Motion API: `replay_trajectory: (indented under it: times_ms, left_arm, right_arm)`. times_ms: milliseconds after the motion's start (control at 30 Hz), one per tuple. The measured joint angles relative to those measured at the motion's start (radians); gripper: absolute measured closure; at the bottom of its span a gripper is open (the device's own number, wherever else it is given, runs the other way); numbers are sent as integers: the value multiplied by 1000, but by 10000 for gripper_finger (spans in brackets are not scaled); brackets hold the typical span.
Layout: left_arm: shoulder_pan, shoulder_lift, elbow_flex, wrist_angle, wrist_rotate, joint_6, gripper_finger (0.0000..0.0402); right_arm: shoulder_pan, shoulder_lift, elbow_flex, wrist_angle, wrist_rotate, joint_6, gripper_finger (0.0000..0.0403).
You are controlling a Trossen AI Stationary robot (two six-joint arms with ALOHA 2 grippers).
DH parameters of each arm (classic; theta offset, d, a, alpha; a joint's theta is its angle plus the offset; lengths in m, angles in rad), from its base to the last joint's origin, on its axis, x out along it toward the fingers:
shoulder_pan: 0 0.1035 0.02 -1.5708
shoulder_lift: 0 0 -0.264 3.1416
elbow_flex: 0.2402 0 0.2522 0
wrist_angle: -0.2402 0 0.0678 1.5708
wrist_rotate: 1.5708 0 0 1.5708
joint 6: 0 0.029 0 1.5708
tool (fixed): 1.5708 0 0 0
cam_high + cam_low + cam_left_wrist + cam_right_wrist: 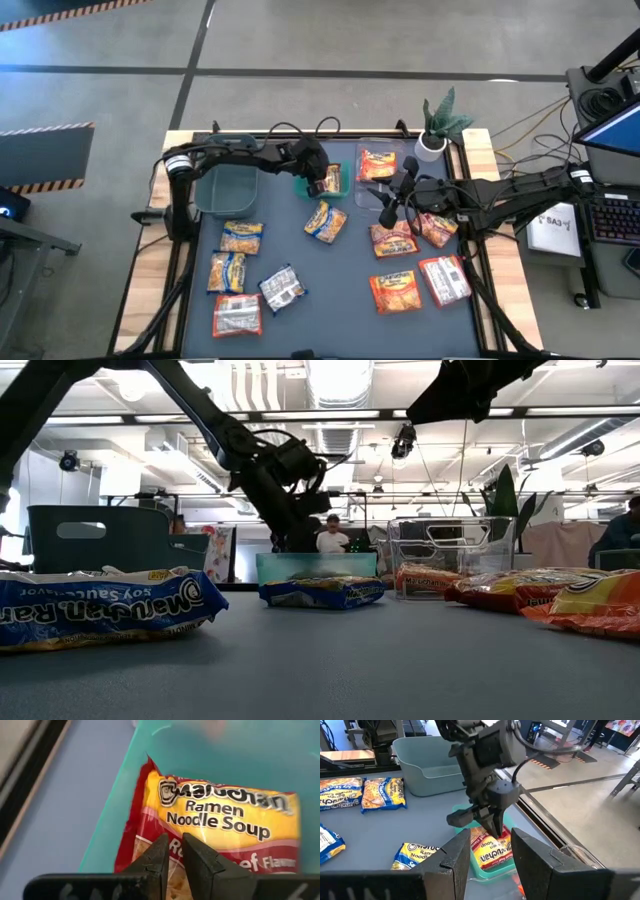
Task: Sort Maruchan noodles
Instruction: Put the red noodle pack into the light blue bin, then put the blue noodle pack into the dark blue bin
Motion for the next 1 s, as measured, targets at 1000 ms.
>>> replay_trajectory:
  times_ms: [1000]
  left_arm:
    - [-159, -485, -177, -13, 101, -77, 363]
  right_arm:
    - [0, 0, 0, 23, 0, 99, 271]
